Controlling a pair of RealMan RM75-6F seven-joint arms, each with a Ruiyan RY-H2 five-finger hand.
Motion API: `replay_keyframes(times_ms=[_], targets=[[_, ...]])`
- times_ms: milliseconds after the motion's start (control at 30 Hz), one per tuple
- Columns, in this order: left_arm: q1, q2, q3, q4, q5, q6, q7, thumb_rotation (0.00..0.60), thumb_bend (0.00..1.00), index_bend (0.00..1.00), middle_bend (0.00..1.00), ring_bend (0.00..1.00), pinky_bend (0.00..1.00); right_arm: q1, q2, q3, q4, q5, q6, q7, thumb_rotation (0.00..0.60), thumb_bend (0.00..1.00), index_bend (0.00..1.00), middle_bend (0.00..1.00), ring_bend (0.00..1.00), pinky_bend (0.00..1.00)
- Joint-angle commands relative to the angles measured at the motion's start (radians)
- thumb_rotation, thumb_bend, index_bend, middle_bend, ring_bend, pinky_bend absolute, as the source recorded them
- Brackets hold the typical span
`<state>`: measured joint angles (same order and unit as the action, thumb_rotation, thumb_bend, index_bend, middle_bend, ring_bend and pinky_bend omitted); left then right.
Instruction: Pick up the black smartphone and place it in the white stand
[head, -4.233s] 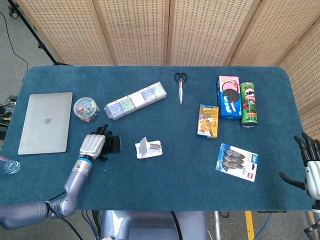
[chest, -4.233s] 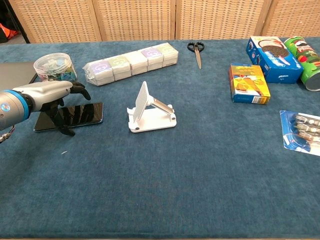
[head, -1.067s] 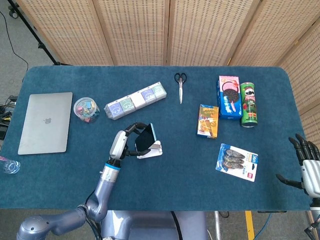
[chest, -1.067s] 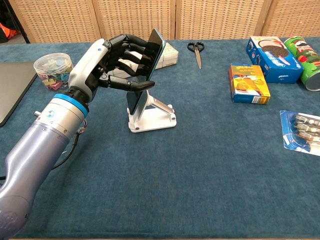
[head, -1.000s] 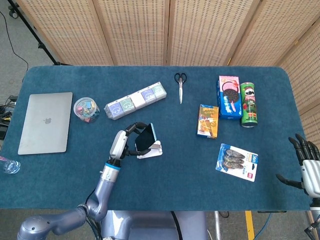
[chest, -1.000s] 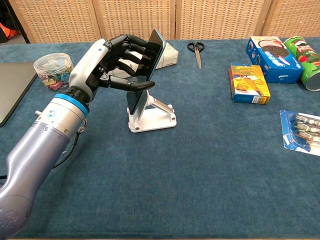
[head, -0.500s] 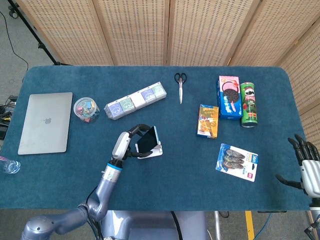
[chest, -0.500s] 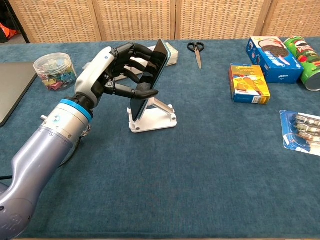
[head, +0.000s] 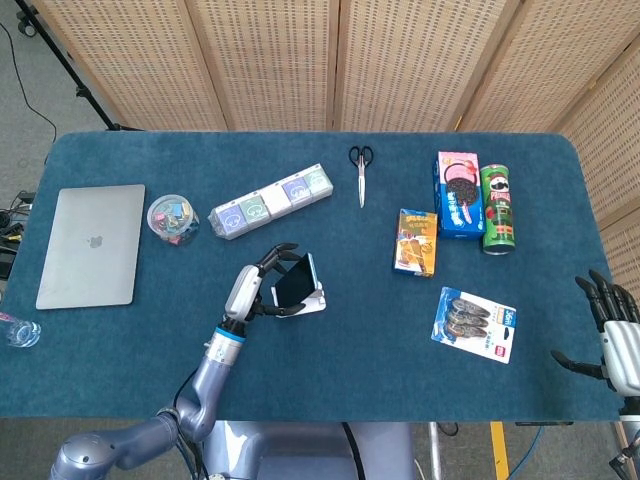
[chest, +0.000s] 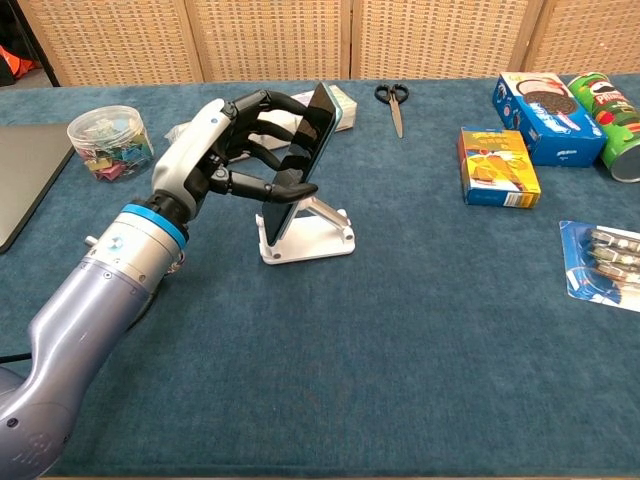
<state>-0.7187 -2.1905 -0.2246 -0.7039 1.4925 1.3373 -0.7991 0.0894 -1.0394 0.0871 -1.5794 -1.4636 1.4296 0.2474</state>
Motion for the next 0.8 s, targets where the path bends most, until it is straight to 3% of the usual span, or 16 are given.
replay_keyframes(times_ms=[33, 133, 800], targets=[[-0.001, -0.006, 0.002, 0.011, 0.0, 0.0, -0.012, 0.6, 0.0, 0.28, 0.2, 0.26, 0.47, 0.0, 0.001, 0.0, -0.002, 0.001, -0.002, -0.002, 0.6, 0.0, 0.0, 0.0, 0.0, 0.0], [0.0, -0.01, 0.004, 0.025, 0.0, 0.0, -0.023, 0.6, 0.0, 0.22, 0.15, 0.24, 0.46, 0.0, 0.002, 0.0, -0.003, 0.003, -0.002, -0.002, 0.6, 0.0, 0.0, 0.0, 0.0, 0.0], [-0.003, -0.024, 0.033, 0.089, 0.022, 0.018, -0.062, 0.6, 0.0, 0.02, 0.06, 0.18, 0.42, 0.0, 0.012, -0.002, -0.01, 0.007, -0.01, 0.0, 0.6, 0.0, 0.0, 0.0, 0.0, 0.0]])
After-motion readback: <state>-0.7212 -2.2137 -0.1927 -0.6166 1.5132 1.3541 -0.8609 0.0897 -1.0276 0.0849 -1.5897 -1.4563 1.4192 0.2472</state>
